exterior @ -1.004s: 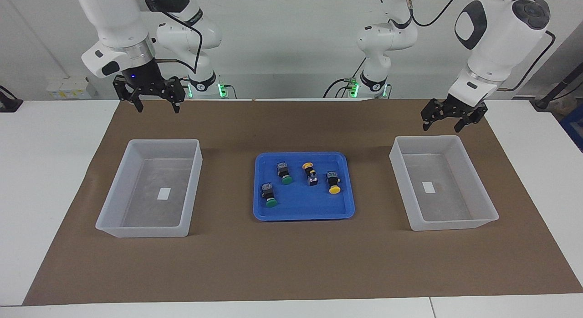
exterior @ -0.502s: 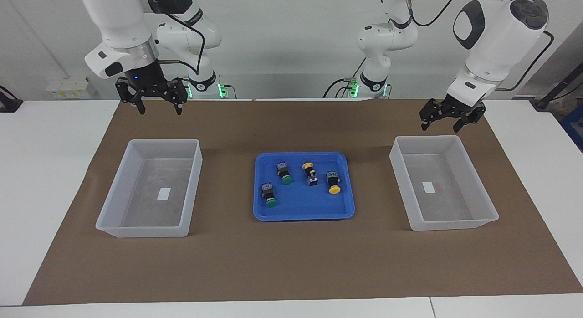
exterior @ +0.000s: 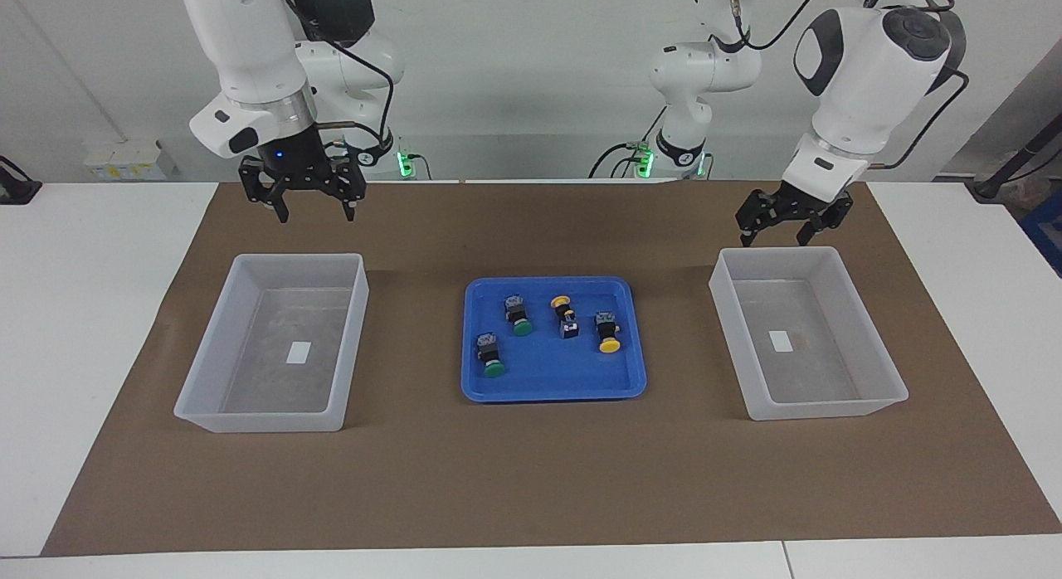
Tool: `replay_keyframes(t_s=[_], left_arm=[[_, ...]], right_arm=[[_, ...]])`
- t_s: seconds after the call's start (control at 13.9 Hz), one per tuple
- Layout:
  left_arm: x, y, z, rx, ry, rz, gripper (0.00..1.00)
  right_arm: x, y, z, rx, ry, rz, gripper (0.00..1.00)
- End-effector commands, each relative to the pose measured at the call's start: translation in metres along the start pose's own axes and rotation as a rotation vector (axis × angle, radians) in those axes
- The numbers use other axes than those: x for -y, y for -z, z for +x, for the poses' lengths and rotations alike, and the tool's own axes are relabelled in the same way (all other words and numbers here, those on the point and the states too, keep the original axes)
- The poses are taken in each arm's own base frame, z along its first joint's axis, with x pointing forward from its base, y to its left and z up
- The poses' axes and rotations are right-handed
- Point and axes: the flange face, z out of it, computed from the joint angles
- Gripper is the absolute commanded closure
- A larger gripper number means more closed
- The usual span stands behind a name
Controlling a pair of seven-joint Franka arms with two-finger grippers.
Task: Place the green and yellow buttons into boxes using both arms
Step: 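Grasp a yellow button with the left gripper while the right gripper grasps a green button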
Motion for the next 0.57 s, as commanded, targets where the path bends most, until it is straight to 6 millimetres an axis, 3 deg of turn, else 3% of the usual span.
replay_keyframes(t_s=[0.0,0.07,0.29,0.5], left_arm=[[-0.03,-0.015,-0.003,-0.016,0.078,-0.004,0.0],[-0.047,-0.022,-0.004,-0.02,0.112,-0.008,0.0],[-0.089,-0.05,-0.01,-0.044,0.199,-0.026,0.0],[-0.127,-0.088,-0.02,-0.068,0.29,-0.051,0.0]], right_arm=[[0.007,-0.018,0.001,-0.024,0.027,0.025,0.0],[0.026,-0.029,0.006,-0.038,0.057,0.032,0.0],[0.045,-0.054,0.024,-0.072,0.064,0.041,0.0],[0.081,-0.088,0.042,-0.116,0.083,0.061,0.0]])
